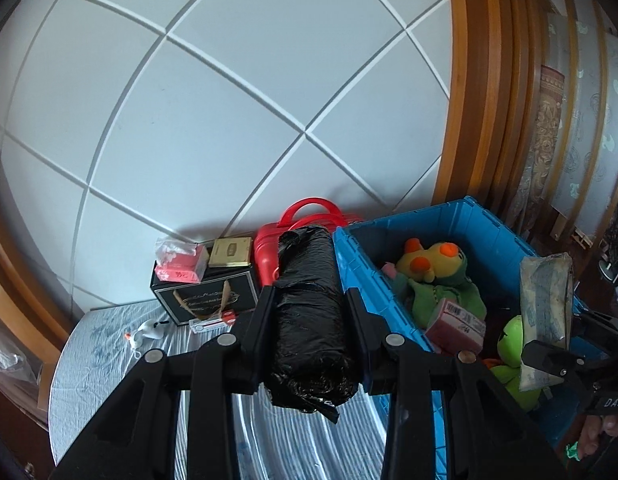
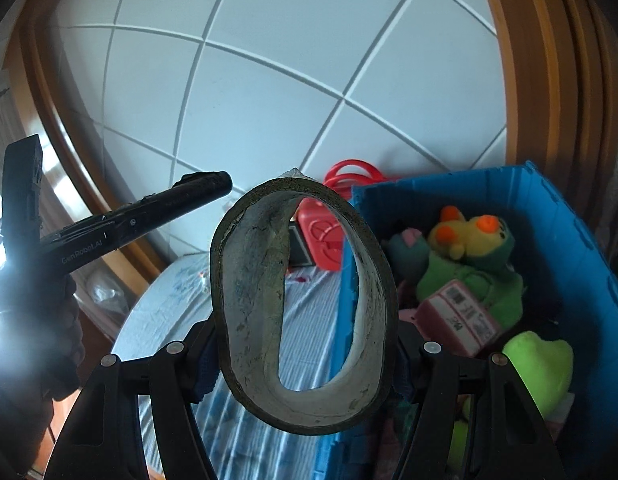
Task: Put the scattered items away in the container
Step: 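Carry the umbrella with the left gripper while the right carries the tape roll over the crate, then open both grippers over the blue crate, dropping the umbrella and tape roll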
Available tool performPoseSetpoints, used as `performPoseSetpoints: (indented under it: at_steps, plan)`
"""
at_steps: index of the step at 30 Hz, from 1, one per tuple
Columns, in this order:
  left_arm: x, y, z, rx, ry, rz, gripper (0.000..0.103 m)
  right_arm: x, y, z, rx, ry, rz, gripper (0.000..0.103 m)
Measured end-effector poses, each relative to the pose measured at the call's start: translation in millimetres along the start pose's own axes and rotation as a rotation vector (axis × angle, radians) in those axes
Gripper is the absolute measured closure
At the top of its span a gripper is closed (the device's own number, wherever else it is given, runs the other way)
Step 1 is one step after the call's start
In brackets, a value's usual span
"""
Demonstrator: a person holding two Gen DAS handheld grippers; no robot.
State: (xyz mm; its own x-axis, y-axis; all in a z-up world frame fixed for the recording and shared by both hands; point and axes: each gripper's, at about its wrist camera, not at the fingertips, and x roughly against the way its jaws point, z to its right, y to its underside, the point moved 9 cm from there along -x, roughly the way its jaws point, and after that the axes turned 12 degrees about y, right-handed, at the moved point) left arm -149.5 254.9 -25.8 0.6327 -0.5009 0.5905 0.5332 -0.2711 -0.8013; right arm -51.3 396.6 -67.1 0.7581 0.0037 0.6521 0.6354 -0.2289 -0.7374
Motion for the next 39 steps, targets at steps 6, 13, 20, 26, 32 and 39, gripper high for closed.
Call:
performPoseSetpoints:
  at_steps: [6,13,20,26,32,39]
  plan:
    - [-32,-22,49,-0.062,0.068,-0.015,0.069,12,1,64,-0.088,0.073,0.015,0.036]
    - [-74,-27,111,-0.146,0.146,-0.072,0.069,30,15,124,-0.165,0.158,0.015,0.036]
    - [-109,-23,162,-0.198,0.201,-0.126,0.069,35,40,170,-0.238,0.207,-0.017,0.036]
    - [-130,-19,186,-0.205,0.218,-0.154,0.069,36,55,186,-0.269,0.230,-0.041,0.036]
    - [-137,-20,195,-0.203,0.224,-0.160,0.070,39,61,193,-0.277,0.233,-0.051,0.036]
    - [-134,-33,185,-0.140,0.157,-0.128,0.008,36,51,186,-0.243,0.205,-0.023,0.024]
